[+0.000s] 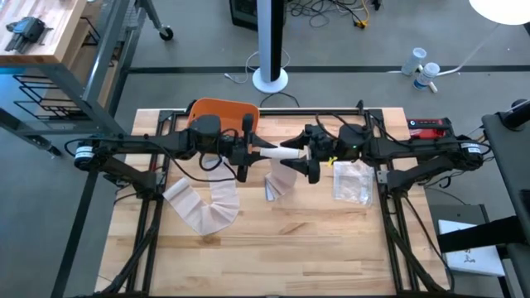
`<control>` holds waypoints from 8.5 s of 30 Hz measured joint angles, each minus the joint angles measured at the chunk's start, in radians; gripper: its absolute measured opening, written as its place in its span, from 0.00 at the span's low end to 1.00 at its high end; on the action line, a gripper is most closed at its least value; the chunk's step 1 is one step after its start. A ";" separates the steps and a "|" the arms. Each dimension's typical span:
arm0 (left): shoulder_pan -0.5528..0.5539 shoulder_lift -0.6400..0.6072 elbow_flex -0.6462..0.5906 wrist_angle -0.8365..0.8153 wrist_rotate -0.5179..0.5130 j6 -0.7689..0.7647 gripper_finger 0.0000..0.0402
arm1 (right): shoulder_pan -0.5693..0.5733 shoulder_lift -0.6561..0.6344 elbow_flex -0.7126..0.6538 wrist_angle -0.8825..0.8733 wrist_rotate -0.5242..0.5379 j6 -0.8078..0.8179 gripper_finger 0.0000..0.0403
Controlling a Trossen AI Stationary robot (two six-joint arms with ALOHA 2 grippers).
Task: Roll bandage
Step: Roll the right white bandage
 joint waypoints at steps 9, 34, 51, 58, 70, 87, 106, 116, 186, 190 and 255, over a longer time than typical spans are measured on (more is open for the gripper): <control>0.003 0.002 -0.003 0.000 -0.007 0.009 0.19 | 0.000 0.003 0.000 -0.004 -0.087 0.087 0.84; 0.003 0.002 -0.006 -0.047 -0.063 0.195 0.19 | 0.000 0.003 0.000 -0.021 -0.097 0.218 0.66; 0.001 0.002 -0.006 -0.032 -0.132 0.210 0.20 | 0.000 0.003 0.000 -0.041 -0.022 0.251 0.53; -0.002 0.002 -0.006 -0.025 -0.094 0.156 0.20 | 0.000 0.003 0.000 -0.036 -0.024 0.248 0.60; -0.003 0.031 -0.006 -0.002 -0.181 0.186 0.20 | 0.000 0.003 -0.003 -0.037 -0.006 0.254 0.73; -0.003 0.004 -0.008 -0.011 -0.225 0.224 0.20 | -0.002 0.002 -0.002 -0.058 -0.007 0.260 0.67; -0.004 0.010 -0.010 -0.040 -0.218 0.381 0.20 | -0.001 0.003 -0.003 -0.038 -0.001 0.324 0.67; -0.005 0.010 -0.023 -0.041 -0.213 0.628 0.20 | -0.002 0.004 -0.005 -0.041 0.002 0.412 0.57; -0.090 0.032 -0.039 0.027 -0.376 0.793 0.20 | 0.001 0.002 -0.005 -0.028 0.027 0.478 0.50; -0.090 0.031 -0.037 0.010 -0.368 0.789 0.20 | 0.000 0.002 -0.005 -0.037 0.027 0.477 0.40; -0.064 0.031 -0.038 0.037 -0.185 -0.282 0.27 | 0.005 0.002 -0.014 -0.060 0.020 -0.067 0.32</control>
